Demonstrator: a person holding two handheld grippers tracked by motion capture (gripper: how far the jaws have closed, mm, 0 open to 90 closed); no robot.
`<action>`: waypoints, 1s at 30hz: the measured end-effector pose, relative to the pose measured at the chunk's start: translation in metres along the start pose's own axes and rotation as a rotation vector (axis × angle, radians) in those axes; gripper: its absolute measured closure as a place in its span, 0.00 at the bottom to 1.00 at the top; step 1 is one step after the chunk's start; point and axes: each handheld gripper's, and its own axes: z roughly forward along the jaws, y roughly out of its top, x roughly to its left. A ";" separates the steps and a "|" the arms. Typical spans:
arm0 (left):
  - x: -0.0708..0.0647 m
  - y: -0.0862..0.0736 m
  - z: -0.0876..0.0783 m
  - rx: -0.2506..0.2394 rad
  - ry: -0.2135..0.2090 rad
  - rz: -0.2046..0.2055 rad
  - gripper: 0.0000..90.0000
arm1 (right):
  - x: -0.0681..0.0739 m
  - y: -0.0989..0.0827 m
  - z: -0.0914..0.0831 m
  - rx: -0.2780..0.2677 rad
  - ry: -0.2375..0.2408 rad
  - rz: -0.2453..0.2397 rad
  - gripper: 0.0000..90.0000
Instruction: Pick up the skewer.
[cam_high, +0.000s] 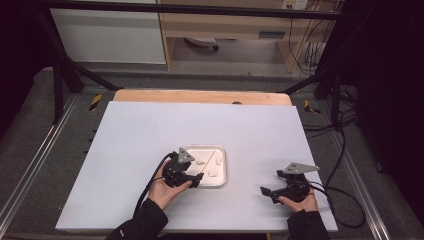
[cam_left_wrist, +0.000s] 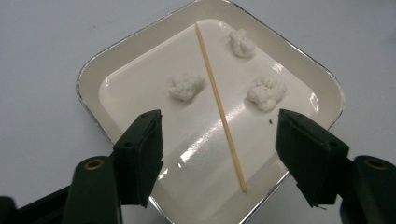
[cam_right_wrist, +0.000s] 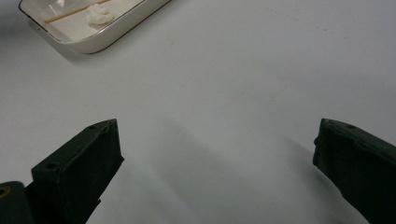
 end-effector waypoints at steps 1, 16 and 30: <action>0.000 0.000 0.002 0.005 -0.001 -0.002 0.43 | 0.000 0.000 0.000 0.000 0.001 0.000 0.02; -0.009 0.000 0.022 0.031 0.024 -0.005 0.73 | 0.000 0.000 0.000 -0.002 0.000 -0.003 0.02; -0.019 -0.003 0.028 0.030 0.068 0.000 0.87 | 0.000 0.000 0.000 0.001 0.002 -0.002 0.02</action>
